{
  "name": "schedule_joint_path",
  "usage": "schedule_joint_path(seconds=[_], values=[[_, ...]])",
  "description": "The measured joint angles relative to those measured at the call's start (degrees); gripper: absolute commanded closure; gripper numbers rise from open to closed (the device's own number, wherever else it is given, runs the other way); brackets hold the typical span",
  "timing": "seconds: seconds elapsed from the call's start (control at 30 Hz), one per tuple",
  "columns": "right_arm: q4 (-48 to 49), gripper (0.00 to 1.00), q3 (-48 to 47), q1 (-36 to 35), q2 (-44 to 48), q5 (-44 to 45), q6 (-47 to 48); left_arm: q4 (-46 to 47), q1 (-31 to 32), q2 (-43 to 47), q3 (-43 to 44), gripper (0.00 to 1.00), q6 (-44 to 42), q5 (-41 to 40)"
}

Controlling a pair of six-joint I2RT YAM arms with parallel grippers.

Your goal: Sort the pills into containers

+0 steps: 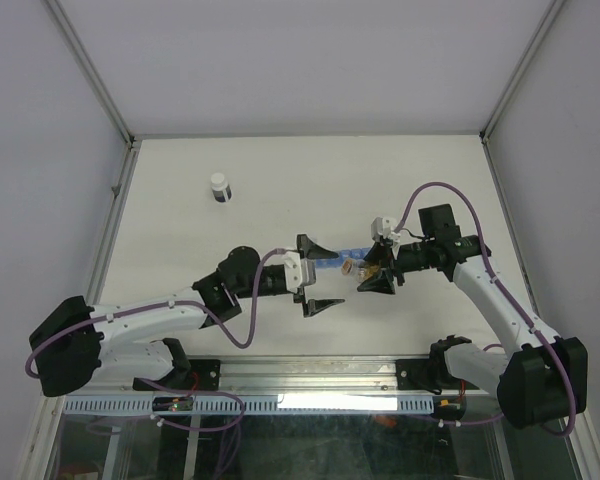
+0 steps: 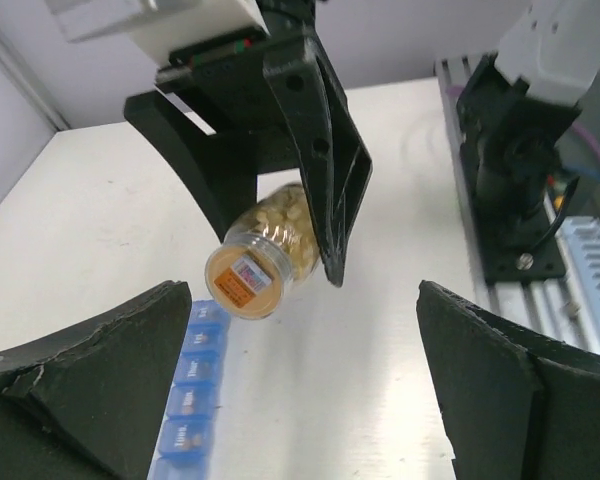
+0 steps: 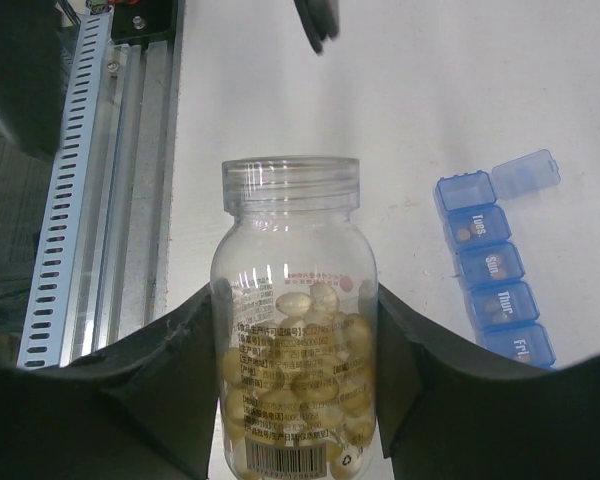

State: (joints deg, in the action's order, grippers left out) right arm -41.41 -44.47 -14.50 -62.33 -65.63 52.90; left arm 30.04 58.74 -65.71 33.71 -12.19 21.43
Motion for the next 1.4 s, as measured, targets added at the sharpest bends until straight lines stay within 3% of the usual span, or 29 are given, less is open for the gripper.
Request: schedule_joint_path(seconds=[0.13, 0.3, 0.77, 1.03, 1.17, 1.4], values=[[0.0, 1.0, 0.0, 0.0, -0.04, -0.04, 0.04, 0.52, -1.88, -4.09, -0.2, 0.02, -7.13, 3.04], [0.0, 1.0, 0.0, 0.0, -0.2, -0.04, 0.15, 0.24, -4.92, -9.05, 1.62, 0.06, -9.81, 5.68], [0.0, 1.0, 0.0, 0.0, -0.22, -0.2, 0.15, 1.99, -5.55, -13.46, 5.9, 0.29, -8.33, 7.85], [0.0, 1.0, 0.0, 0.0, -0.22, -0.2, 0.17, 2.58, -5.55, -13.75, 6.34, 0.3, -7.52, 8.72], [0.0, 1.0, 0.0, 0.0, -0.22, -0.2, 0.2, 2.64, -5.55, -13.75, 6.34, 0.38, -6.67, 8.79], [0.0, 1.0, 0.0, 0.0, -0.22, -0.2, 0.2, 2.99, -5.55, -13.81, 6.45, 0.38, -5.92, 9.09]])
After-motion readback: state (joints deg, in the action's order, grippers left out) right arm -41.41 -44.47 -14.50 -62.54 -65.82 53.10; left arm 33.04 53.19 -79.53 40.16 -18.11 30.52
